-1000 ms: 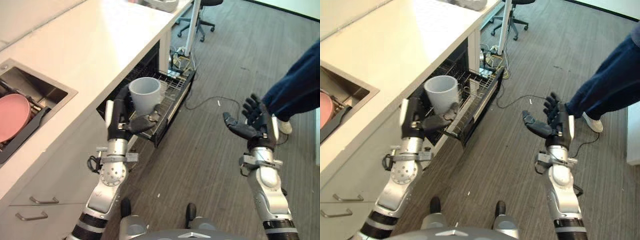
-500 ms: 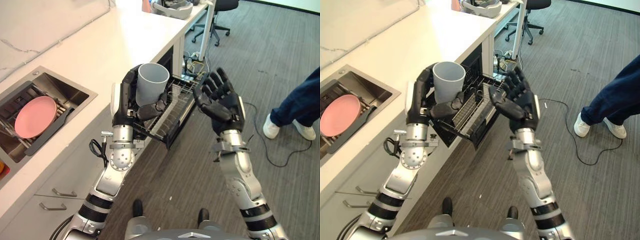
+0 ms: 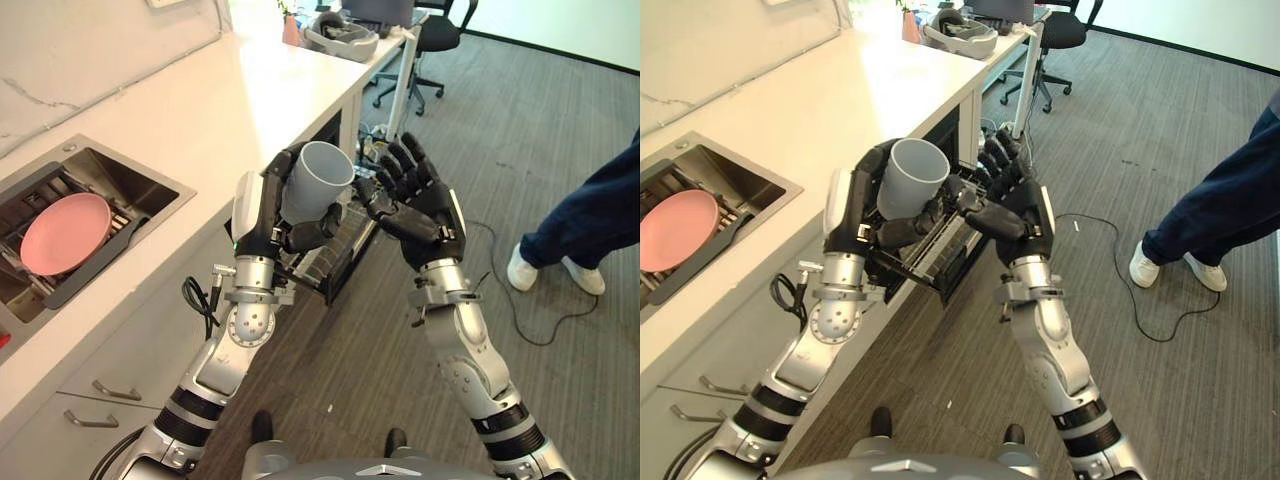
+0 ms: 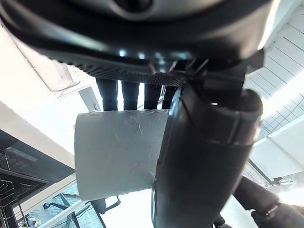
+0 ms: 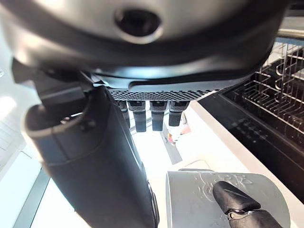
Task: Place the dishes in the dishwasher.
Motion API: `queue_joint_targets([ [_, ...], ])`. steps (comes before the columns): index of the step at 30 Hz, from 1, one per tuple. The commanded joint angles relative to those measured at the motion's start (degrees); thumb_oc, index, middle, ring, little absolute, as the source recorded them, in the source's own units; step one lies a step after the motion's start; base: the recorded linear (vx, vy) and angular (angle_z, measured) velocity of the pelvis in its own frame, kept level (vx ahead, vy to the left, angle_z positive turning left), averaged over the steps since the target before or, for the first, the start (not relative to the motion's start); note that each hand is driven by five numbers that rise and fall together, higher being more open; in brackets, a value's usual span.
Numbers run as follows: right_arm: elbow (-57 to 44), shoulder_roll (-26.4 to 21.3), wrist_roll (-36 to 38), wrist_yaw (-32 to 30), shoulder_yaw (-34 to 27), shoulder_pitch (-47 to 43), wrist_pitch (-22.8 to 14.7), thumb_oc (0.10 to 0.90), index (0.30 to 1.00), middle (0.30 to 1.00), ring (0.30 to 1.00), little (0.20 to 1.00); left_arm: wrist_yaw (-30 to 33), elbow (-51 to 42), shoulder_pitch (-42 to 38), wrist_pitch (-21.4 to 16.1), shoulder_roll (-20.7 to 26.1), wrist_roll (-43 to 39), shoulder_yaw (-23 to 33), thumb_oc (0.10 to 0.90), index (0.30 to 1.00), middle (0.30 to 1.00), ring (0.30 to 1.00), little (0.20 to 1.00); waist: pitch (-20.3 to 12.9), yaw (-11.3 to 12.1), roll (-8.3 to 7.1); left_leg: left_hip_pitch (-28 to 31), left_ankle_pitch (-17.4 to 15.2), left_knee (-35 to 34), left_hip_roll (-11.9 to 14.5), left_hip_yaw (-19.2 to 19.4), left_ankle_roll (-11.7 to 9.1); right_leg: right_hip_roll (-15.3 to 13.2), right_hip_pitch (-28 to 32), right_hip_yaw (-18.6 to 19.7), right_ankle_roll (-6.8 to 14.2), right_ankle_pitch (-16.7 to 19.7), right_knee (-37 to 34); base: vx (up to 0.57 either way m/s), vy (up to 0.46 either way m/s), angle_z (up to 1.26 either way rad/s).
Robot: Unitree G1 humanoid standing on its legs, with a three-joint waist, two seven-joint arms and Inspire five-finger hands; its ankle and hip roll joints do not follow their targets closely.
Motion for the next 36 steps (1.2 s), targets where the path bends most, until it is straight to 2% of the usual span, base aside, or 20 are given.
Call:
queue_joint_targets([
  [1, -3.67, 1.04, -4.96, -0.14, -2.6, -3.9, -3.44, 0.8, 0.9, 0.9, 0.9, 0.9, 3.05, 0.98, -7.56, -3.29, 1.51, 3.51, -1.13, 0.4, 0.3, 0.3, 0.3, 0.3, -4.28, 0.43, 0.59, 2.39, -6.48, 0.22, -0.63, 3.19, 1.1, -3.13, 2.84, -0.57, 3.2, -8.39, 0.78, 0.0, 0.0, 0.0],
  [11, -2.25, 1.68, -7.25, -2.53, 0.74, -5.55, -1.04, 0.8, 0.9, 0.9, 0.9, 0.9, 2.38, 1.5, -7.91, -2.26, 1.33, 4.39, -3.29, 0.4, 0.3, 0.3, 0.3, 0.3, -4.27, 0.38, 1.32, 2.39, -6.46, 0.22, -1.45, 2.68, 1.41, -3.83, 3.43, -0.91, 3.21, -8.56, 0.78, 0.0, 0.001, 0.0],
  [15, -1.96, 2.55, -4.6, -0.94, 3.63, -7.09, -0.88, 0.8, 0.9, 0.9, 0.9, 0.9, 1.2, 1.0, -9.05, -3.01, 1.29, 5.22, -5.74, 0.4, 0.3, 0.3, 0.3, 0.3, -4.11, 0.64, 1.54, 2.49, -6.62, 0.22, -2.0, 2.54, 1.59, -4.36, 3.63, -1.35, 3.32, -8.27, 0.78, 0.0, 0.0, 0.0],
  [23, 0.02, 3.0, -4.03, 0.18, 6.14, -7.54, -0.24, 0.8, 0.9, 0.9, 0.9, 0.9, 0.79, 1.32, -10.13, -3.38, 1.04, 6.13, -8.06, 0.4, 0.3, 0.3, 0.3, 0.3, -3.96, 0.92, 1.4, 2.6, -6.83, 0.22, -2.32, 2.5, 1.76, -4.66, 3.9, -1.65, 3.49, -8.09, 0.78, 0.0, 0.0, 0.0],
  [29, 3.57, 5.38, -1.68, -2.86, 7.89, -8.67, -0.58, 0.8, 0.9, 0.9, 0.9, 0.9, 1.16, 3.57, -13.95, -1.91, 0.9, 11.63, -12.34, 0.4, 0.3, 0.3, 0.3, 0.3, -3.98, 0.8, 1.47, 2.94, -7.07, 0.22, -2.36, 2.54, 1.8, -4.86, 4.05, -1.78, 3.56, -8.07, 0.78, 0.0, 0.0, 0.0],
  [33, 5.47, 7.03, -0.81, -4.54, 8.83, -9.63, -0.56, 0.8, 0.9, 0.9, 0.9, 0.9, 0.78, 5.63, -13.27, -1.58, -0.13, 12.19, -14.14, 0.4, 0.3, 0.3, 0.3, 0.3, -3.93, 1.01, 1.53, 3.24, -7.25, 0.22, -2.43, 2.72, 1.88, -5.09, 4.35, -1.86, 3.58, -8.03, 0.78, 0.0, 0.0, 0.0],
  [36, 7.58, 8.99, 1.98, -7.56, 9.08, -9.82, -1.38, 0.8, 0.9, 0.9, 0.9, 0.9, 0.48, 8.82, -14.95, 0.62, -0.33, 15.95, -16.62, 0.4, 0.3, 0.3, 0.3, 0.3, -3.81, 0.99, 1.67, 3.19, -7.18, 0.22, -2.45, 2.78, 1.88, -5.07, 4.34, -1.99, 3.6, -7.98, 0.78, 0.0, 0.0, 0.0],
])
